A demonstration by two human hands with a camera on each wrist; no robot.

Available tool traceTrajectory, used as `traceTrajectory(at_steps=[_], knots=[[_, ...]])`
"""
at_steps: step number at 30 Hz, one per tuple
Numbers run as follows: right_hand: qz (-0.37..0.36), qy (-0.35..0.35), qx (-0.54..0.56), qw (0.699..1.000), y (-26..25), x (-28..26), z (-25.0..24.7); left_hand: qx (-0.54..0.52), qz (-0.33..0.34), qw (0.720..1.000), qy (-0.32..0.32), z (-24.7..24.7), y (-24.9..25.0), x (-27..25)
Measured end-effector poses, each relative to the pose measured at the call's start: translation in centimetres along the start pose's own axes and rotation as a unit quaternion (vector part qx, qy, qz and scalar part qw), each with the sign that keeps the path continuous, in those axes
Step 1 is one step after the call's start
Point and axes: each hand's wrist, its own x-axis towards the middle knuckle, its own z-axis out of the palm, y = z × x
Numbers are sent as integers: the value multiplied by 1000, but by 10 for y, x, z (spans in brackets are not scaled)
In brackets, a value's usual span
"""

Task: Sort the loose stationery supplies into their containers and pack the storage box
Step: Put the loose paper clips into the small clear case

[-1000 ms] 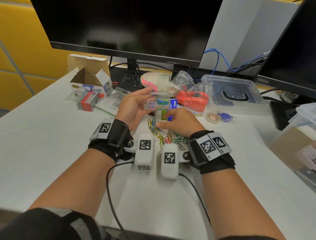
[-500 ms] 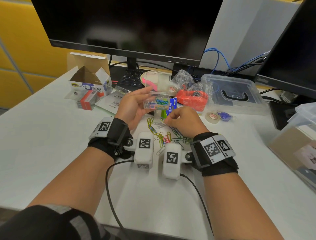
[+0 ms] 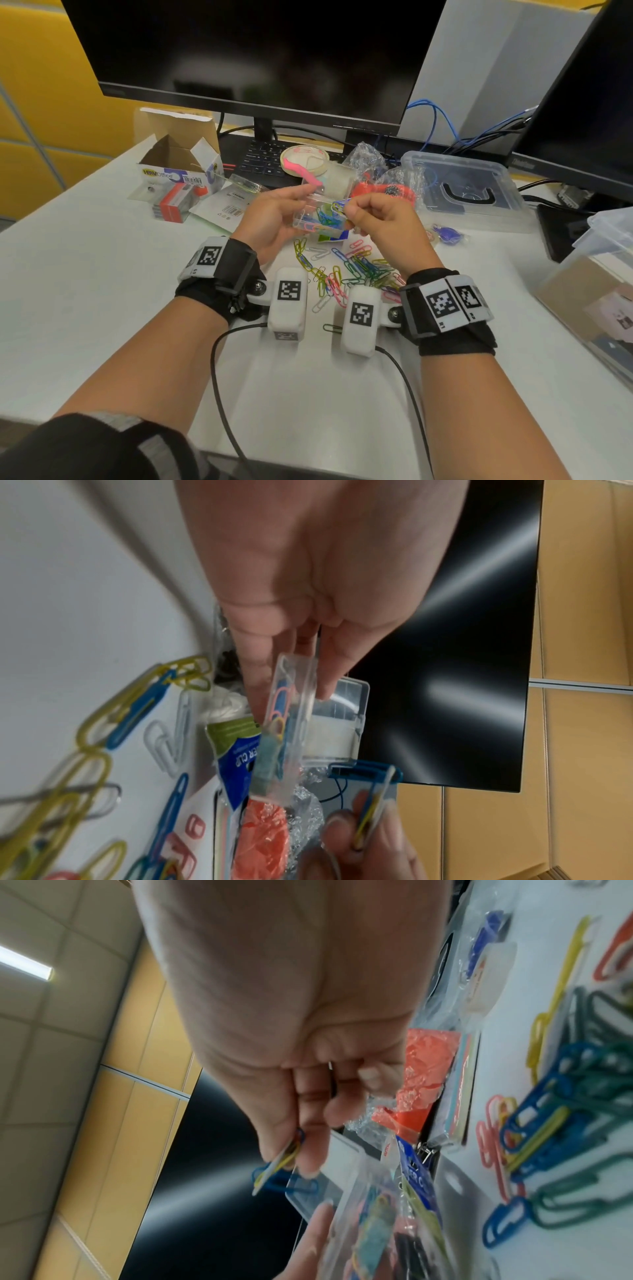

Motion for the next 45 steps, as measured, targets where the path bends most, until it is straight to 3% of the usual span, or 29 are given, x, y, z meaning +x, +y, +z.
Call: traceTrajectory(at_steps=[3, 7, 10, 12, 15, 20, 25, 36, 41, 45], knots=[[-23, 47, -33, 998, 3, 4, 4, 13, -19, 999, -31, 3, -2, -2], [-42, 45, -100, 993, 3, 5, 11, 10, -26, 998, -52, 5, -2, -3], [-42, 98, -111, 988, 4, 6, 9, -10, -21, 999, -24, 3, -3, 0], [-6, 105, -118, 987, 6, 6, 6, -30, -10, 999, 2, 0, -1, 2], [54, 6, -169, 984, 11, 6, 8, -56, 11, 998, 35, -3, 2, 3], [88, -127, -265, 952, 7, 7, 23, -52, 22, 997, 51, -3, 3, 3], [91, -155, -342, 922, 2, 9, 39, -51, 23, 997, 54, -2, 3, 3], [67, -148, -329, 930, 11, 9, 25, -54, 16, 997, 55, -3, 2, 3], [58, -130, -179, 974, 6, 0, 5, -22, 21, 998, 54, -2, 1, 3], [27, -71, -58, 995, -2, -3, -3, 9, 5, 999, 38, -1, 0, 2]])
